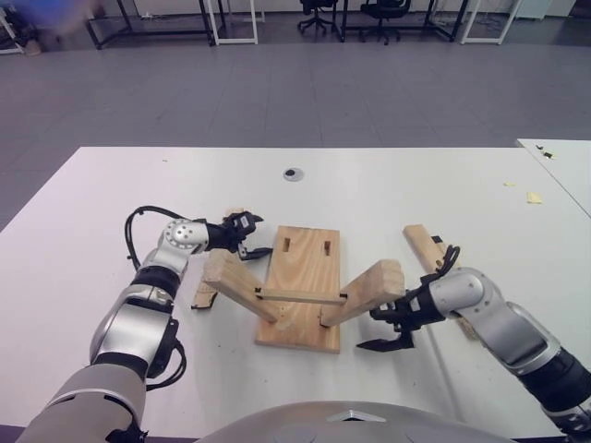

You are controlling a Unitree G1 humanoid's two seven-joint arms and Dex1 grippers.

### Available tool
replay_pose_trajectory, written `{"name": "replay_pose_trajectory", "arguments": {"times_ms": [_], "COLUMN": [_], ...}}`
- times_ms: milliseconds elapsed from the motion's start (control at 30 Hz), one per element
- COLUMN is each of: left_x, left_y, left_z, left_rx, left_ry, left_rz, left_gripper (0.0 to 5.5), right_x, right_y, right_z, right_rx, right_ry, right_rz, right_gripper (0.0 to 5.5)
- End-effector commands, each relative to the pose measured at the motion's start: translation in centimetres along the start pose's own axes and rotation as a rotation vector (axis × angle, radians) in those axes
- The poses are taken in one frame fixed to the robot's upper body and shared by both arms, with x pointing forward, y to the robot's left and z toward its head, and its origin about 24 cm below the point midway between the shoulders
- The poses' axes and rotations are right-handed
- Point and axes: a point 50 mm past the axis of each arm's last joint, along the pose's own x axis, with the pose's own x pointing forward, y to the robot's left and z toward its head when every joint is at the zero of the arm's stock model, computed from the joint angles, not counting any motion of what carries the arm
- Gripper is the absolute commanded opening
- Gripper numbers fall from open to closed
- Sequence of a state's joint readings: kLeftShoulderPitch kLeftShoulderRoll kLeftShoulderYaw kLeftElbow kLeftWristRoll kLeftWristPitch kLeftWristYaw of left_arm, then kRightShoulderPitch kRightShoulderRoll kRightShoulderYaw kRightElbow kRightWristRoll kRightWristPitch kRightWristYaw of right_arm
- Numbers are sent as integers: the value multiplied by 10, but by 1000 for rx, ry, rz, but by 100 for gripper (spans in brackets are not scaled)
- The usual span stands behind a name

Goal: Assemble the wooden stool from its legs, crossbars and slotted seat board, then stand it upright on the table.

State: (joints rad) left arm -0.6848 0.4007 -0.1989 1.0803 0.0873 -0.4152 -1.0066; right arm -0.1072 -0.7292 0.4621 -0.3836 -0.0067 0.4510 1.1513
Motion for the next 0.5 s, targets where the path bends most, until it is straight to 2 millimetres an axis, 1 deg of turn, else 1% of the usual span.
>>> {"name": "replay_pose_trajectory", "arguments": {"times_ms": [33,67,100,167,200,233,267,300,333,367,400,433,467,500], "left_x": [25,28,31,35,36,33,28,17,6,-9,-26,-46,-60,-77], "left_y": [-5,-8,-12,-18,-19,-16,-12,-4,4,13,20,25,26,21], "left_z": [28,32,35,41,44,47,49,50,52,52,50,44,39,29], "left_rx": [-87,-111,-131,-129,-121,-105,-92,-83,-74,-62,-57,-54,-45,-40], "left_ry": [-159,-190,-216,-242,-250,-254,-259,-271,-279,-279,-274,-249,-219,-169], "left_rz": [-88,-115,-144,-182,-187,-172,-150,-105,-60,-6,48,103,133,151], "left_gripper": [433,433,433,433,433,433,433,433,433,433,433,433,433,433], "right_x": [17,14,1,-41,-67,-91,-108,-119,-123,-123,-118,-111,-105,-96], "right_y": [7,7,6,-1,-6,-12,-16,-21,-27,-34,-43,-57,-67,-77], "right_z": [5,7,7,9,12,15,19,24,26,23,18,10,2,-7], "right_rx": [63,63,55,74,88,94,95,96,101,102,107,109,114,118], "right_ry": [-57,-59,-41,-9,3,11,6,-32,-63,-75,-81,-67,-53,-30], "right_rz": [-48,-64,-99,-186,-241,-300,-347,-391,-427,-471,-522,-595,-655,-710], "right_gripper": [406,406,406,406,406,406,406,406,406,406,406,406,406,406]}}
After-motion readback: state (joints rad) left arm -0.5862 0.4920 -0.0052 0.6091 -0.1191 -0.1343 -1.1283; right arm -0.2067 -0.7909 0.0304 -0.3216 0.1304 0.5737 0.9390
